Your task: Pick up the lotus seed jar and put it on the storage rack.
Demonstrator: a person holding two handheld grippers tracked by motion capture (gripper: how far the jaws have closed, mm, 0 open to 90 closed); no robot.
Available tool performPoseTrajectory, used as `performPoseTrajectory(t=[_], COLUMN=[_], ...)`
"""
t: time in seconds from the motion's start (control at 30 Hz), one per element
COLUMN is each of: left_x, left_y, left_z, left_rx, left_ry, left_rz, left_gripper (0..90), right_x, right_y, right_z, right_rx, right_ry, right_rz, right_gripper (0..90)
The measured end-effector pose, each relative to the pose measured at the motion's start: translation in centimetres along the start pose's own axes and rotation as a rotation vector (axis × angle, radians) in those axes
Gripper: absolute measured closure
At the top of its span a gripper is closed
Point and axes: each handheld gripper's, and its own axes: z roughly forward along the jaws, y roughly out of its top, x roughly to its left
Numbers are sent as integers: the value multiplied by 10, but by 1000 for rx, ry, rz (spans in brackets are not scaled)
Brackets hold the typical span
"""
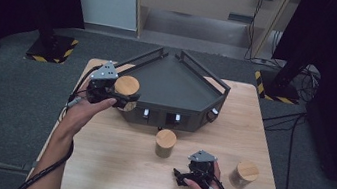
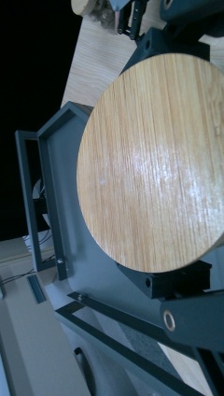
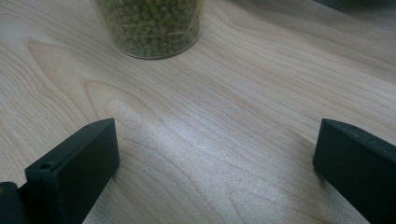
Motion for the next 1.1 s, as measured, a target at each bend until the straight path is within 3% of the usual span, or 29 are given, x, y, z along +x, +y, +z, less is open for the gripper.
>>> performPoseTrajectory(t=[0.4,1.1], left_x=[3,10], left_y=[7,11], left_z=[11,15], left_rx=[12,-3], left_ry=[-6,0], left_rz=[6,-1], left_gripper=[238,238], right_x=[0,0], right_y=[0,0], right_z=[0,0], right_rx=[1,2], right_ry=[0,0], right_rz=[0,1], right_gripper=[5,5])
